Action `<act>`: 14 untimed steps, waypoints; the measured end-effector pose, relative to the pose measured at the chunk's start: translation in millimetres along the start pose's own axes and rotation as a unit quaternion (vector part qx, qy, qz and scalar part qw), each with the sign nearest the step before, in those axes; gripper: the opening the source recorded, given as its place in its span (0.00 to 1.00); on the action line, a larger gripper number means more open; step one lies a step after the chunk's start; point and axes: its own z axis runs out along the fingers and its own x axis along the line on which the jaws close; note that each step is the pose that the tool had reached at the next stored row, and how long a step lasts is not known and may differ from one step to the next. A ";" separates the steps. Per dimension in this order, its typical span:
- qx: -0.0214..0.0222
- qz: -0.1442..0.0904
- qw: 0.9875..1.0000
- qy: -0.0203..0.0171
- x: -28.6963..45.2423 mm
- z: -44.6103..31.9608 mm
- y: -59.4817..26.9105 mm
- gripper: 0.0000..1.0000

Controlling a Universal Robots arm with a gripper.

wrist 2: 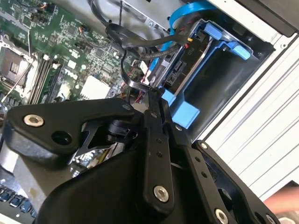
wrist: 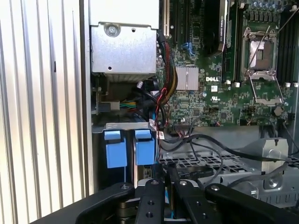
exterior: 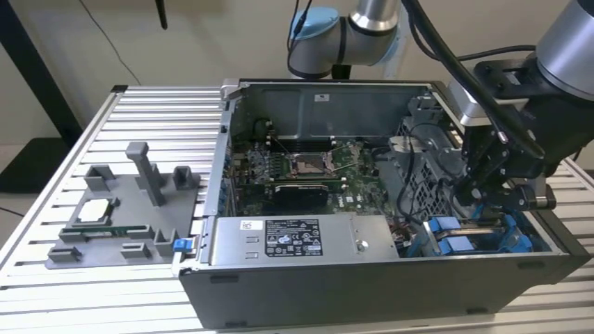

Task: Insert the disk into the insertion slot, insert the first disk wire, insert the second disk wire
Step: 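Insert the second disk wire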

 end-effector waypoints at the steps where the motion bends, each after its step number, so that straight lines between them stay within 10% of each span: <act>1: 0.000 0.000 1.000 0.002 0.2 0.8 0.1 0.00; 14: 0.000 0.000 1.000 0.004 1.4 7.6 -1.0 0.00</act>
